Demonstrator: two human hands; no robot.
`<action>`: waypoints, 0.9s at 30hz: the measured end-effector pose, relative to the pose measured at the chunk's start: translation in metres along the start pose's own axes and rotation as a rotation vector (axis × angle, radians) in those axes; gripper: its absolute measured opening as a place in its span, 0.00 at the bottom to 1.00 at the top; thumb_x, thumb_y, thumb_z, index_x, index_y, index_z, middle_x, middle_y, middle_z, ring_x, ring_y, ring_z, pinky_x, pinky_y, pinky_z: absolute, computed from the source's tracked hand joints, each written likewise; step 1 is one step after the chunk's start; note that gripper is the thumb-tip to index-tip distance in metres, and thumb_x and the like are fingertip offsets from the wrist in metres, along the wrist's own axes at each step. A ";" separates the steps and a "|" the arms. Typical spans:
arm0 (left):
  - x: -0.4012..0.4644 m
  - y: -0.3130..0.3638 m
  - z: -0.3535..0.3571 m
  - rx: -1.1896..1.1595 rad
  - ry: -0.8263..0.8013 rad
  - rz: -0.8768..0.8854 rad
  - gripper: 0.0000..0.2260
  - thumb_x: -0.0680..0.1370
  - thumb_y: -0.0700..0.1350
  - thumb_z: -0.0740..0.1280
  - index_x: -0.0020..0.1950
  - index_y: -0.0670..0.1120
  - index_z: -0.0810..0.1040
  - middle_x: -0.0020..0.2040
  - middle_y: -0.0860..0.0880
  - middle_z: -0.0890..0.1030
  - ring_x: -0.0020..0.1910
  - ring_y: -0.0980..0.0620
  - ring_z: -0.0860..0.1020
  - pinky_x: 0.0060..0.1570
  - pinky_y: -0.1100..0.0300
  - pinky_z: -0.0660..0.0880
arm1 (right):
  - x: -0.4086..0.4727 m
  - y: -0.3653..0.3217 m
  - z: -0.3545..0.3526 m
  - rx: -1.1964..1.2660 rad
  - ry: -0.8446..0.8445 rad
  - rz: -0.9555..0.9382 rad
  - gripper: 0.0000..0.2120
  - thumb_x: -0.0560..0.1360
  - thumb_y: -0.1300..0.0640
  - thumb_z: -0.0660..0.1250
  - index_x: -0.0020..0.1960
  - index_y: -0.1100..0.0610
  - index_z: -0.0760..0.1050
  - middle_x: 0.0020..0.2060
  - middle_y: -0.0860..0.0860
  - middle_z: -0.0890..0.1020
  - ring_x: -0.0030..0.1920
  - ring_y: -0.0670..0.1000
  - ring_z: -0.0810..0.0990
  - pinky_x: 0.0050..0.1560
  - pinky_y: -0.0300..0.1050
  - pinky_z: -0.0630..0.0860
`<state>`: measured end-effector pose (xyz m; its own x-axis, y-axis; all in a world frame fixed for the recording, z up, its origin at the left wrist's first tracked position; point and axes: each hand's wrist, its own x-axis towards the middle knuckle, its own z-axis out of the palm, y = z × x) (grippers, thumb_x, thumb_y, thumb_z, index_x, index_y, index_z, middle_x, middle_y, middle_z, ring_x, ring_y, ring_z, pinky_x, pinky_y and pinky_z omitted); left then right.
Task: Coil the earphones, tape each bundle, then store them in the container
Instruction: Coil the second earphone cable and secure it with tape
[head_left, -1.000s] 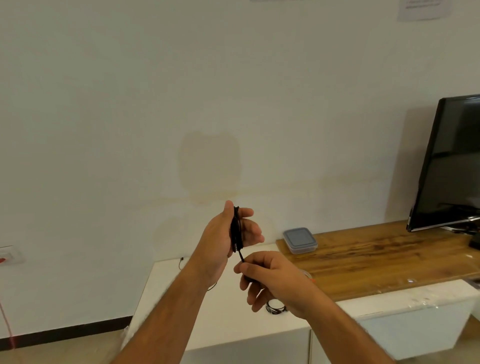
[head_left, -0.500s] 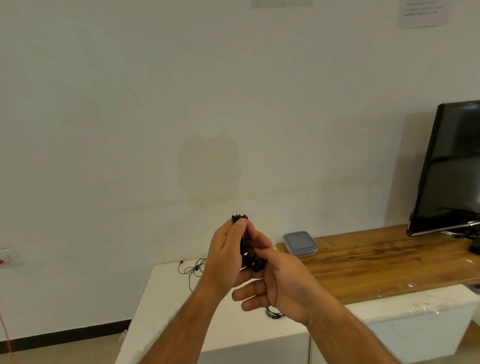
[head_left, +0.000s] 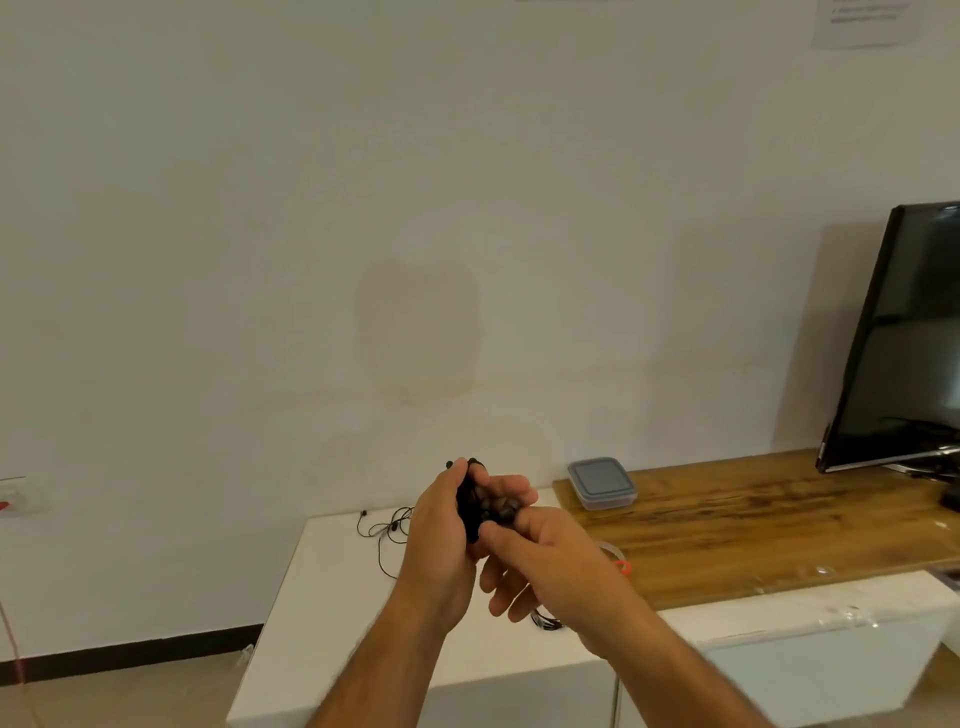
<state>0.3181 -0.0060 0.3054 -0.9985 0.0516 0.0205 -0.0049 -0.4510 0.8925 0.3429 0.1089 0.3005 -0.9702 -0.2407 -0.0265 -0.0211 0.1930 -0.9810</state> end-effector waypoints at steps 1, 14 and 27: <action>-0.001 -0.001 0.000 -0.003 -0.007 -0.001 0.15 0.84 0.47 0.51 0.43 0.43 0.72 0.44 0.39 0.84 0.46 0.43 0.84 0.46 0.51 0.75 | 0.001 0.003 0.002 -0.060 0.060 -0.020 0.12 0.82 0.51 0.60 0.45 0.55 0.78 0.32 0.51 0.82 0.30 0.49 0.81 0.34 0.42 0.78; 0.000 -0.007 -0.004 -0.175 0.070 -0.115 0.15 0.82 0.46 0.56 0.37 0.44 0.71 0.36 0.44 0.82 0.35 0.50 0.80 0.44 0.55 0.74 | 0.013 0.034 0.013 -0.762 0.669 -0.670 0.09 0.69 0.50 0.77 0.38 0.49 0.77 0.32 0.41 0.79 0.28 0.42 0.74 0.26 0.36 0.74; 0.005 -0.016 -0.008 0.033 0.154 -0.019 0.18 0.83 0.52 0.56 0.38 0.44 0.69 0.30 0.49 0.74 0.28 0.55 0.71 0.32 0.61 0.71 | 0.017 0.046 0.027 -0.887 0.620 -0.724 0.04 0.72 0.52 0.69 0.40 0.49 0.80 0.27 0.42 0.77 0.25 0.45 0.71 0.21 0.37 0.70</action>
<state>0.3123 -0.0058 0.2878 -0.9949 -0.0786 -0.0639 -0.0249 -0.4219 0.9063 0.3318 0.0879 0.2497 -0.6152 -0.1236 0.7786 -0.5036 0.8215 -0.2676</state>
